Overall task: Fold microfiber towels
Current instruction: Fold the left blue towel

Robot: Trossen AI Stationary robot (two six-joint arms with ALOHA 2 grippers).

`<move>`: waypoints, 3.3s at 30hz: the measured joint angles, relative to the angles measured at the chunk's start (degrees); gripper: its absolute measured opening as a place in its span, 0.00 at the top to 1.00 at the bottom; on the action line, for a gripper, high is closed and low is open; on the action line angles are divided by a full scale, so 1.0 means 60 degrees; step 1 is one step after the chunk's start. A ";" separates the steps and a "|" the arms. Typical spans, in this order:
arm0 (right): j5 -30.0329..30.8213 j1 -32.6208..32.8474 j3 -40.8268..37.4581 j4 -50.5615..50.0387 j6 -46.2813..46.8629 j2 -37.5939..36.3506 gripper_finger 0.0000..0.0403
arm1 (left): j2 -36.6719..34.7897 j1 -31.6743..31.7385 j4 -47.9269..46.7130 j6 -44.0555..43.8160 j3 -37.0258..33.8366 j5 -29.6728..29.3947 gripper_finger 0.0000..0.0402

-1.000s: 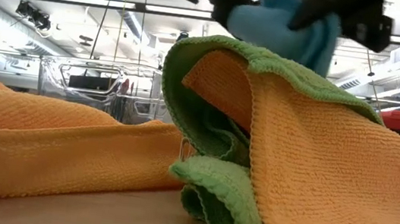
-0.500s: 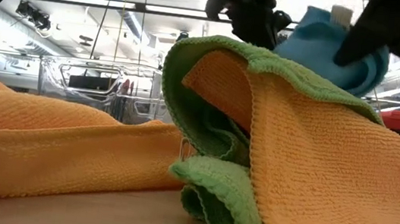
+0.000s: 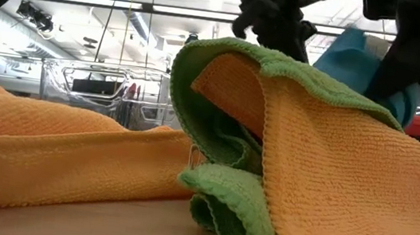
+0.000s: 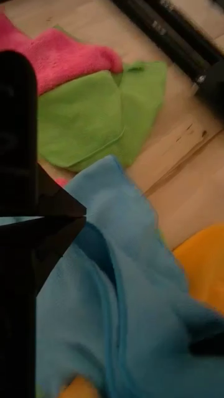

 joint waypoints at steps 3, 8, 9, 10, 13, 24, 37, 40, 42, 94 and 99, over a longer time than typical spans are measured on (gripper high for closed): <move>-0.0093 0.0074 0.0024 -0.0102 0.0101 -0.0009 0.64 | 0.0039 0.0000 0.0056 -0.0001 0.0000 0.0002 0.97; -0.0091 0.0384 0.0066 -0.0498 0.0185 -0.0634 0.47 | 0.0176 -0.0001 0.0239 -0.0195 -0.0001 0.0006 0.94; -0.0090 0.0466 0.0066 -0.0668 0.0208 -0.0793 0.45 | 0.0167 0.0004 0.0249 -0.0319 -0.0001 0.0008 0.94; -0.0090 0.0562 0.0066 -0.0872 0.0244 -0.0945 0.43 | 0.0144 0.0015 0.0254 -0.0446 0.0007 0.0007 0.95; -0.0077 0.0847 0.0066 -0.1862 0.0582 -0.1404 0.40 | -0.0015 0.0137 0.0025 -0.1014 0.0003 0.0031 0.96; 0.1546 0.0440 -0.0431 -0.3407 0.0831 -0.2232 0.42 | -0.0370 0.0663 -0.1808 -0.2590 0.0014 0.0845 0.94; 0.1392 -0.0555 -0.2616 -0.1690 -0.0387 -0.4939 0.48 | -0.0458 0.0208 -0.2529 -0.3137 0.0010 0.1846 0.93; 0.0856 -0.1138 -0.3218 -0.0732 -0.1042 -0.5575 0.48 | -0.0458 0.0171 -0.2515 -0.3388 0.0010 0.1845 0.91; 0.0383 -0.1561 -0.3557 0.0228 -0.1610 -0.5891 0.48 | -0.0458 0.0168 -0.2526 -0.3601 0.0010 0.1831 0.90; -0.5729 -0.5428 -0.4079 0.3505 -0.1953 -0.4335 0.56 | -0.0796 0.0557 -0.3345 -0.4471 0.0003 0.1638 0.95; -0.5729 -0.5428 -0.4079 0.3488 -0.1920 -0.4331 0.74 | -0.0797 0.0557 -0.3508 -0.4298 0.0003 0.1638 0.95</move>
